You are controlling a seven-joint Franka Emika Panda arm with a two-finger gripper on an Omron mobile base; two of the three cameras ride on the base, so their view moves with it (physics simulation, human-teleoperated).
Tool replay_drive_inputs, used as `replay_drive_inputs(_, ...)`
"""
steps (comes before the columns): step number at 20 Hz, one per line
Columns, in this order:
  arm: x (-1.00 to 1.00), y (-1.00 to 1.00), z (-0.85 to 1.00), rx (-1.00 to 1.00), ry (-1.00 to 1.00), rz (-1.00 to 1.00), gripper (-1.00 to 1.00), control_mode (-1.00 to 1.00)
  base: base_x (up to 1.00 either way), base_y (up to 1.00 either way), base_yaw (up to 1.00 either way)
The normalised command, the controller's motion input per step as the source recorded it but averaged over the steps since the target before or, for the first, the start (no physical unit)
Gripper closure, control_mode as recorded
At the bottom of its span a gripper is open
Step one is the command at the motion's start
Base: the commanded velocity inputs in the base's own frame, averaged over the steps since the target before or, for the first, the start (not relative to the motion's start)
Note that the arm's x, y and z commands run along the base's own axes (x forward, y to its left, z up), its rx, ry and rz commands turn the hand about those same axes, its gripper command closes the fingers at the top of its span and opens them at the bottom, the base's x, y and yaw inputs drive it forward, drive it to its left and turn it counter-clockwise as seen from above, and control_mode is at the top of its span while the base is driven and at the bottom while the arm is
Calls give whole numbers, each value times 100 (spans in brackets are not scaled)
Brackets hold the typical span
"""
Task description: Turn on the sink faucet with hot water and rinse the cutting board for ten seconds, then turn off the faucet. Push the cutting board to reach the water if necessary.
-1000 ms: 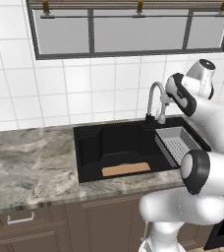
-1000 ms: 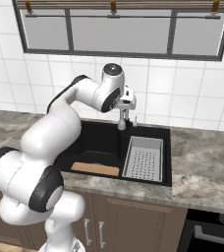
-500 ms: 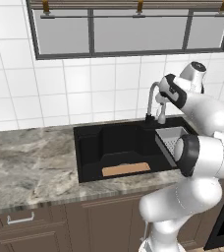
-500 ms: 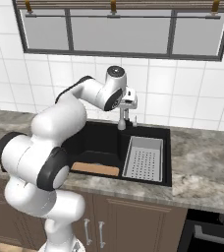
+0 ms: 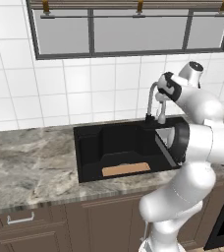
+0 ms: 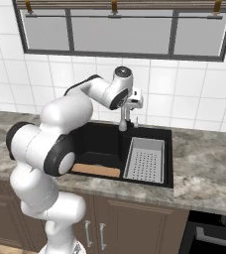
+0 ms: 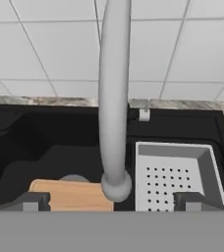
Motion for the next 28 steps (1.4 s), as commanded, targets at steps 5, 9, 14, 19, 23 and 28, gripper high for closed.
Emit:
replay_drive_inputs(5,28,-6,-16,0,0,0,-100,-100,0,0,0)
replay_drive_inputs(9,24,-7,-17,0,0,0,-100,-100,0,0,0)
replay_drive_inputs(14,13,0,-15,0,0,0,-100,-100,0,0,0)
replay_drive_inputs(19,12,0,-6,0,0,0,-100,-100,0,0,0)
replay_drive_inputs(23,19,0,-9,0,0,0,-100,-100,0,0,0)
replay_drive_inputs(28,23,0,-9,0,0,0,-100,-100,0,0,0)
